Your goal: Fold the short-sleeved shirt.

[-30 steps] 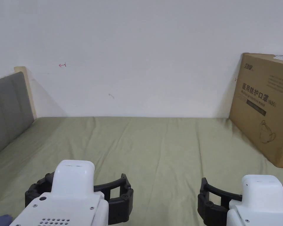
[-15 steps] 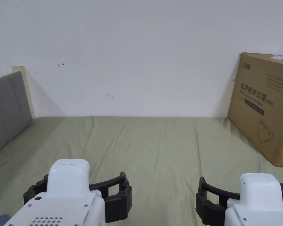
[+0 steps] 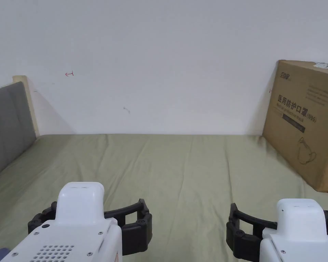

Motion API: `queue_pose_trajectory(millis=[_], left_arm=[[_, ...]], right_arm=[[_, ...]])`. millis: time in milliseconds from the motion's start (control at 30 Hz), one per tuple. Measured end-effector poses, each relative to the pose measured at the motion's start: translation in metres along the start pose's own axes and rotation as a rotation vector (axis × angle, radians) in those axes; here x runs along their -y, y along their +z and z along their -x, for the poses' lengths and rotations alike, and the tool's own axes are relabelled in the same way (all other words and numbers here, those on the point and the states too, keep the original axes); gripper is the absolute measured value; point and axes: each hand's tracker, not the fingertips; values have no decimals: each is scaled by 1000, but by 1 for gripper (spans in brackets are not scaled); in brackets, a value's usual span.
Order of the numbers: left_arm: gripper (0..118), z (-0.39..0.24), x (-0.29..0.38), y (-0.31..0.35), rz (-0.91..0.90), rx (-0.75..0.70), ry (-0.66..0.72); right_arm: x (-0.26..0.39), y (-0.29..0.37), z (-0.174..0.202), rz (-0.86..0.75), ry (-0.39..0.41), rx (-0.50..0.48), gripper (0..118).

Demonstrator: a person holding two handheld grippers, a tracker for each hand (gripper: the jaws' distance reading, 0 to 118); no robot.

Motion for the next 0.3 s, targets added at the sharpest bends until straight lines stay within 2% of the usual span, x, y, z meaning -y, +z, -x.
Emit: queue_pose_trajectory(millis=[300], left_arm=[[113,-2,1,1,-12,-6,-25]], right_arm=[[0,1,0,-1,4,-2,117]])
